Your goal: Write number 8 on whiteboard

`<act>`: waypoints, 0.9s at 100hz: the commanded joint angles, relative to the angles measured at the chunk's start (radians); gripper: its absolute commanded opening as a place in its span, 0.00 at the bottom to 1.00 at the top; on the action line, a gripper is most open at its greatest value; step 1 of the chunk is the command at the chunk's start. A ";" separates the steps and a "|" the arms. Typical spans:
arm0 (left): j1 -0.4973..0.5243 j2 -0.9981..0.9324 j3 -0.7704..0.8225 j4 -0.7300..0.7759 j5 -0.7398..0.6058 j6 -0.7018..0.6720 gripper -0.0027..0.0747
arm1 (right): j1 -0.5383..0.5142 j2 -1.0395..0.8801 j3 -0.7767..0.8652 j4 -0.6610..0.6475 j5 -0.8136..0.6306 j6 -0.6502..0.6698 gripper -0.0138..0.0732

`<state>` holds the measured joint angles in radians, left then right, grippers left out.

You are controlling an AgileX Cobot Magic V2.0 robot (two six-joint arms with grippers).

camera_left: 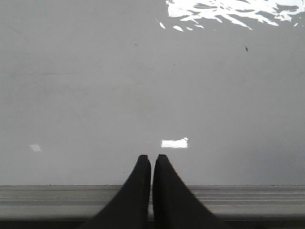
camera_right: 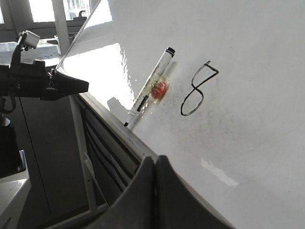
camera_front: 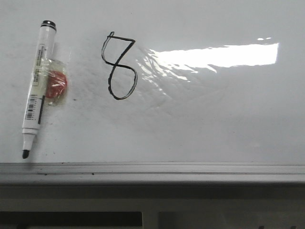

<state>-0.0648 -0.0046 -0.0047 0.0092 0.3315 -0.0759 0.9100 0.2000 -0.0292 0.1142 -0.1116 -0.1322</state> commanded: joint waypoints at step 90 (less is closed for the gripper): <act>0.002 -0.028 0.038 -0.009 -0.042 -0.012 0.01 | -0.905 -0.060 0.052 -0.276 -0.025 0.346 0.09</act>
<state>-0.0648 -0.0046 -0.0047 0.0092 0.3315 -0.0759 0.0693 0.1728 0.0106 -0.0512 -0.1433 0.0982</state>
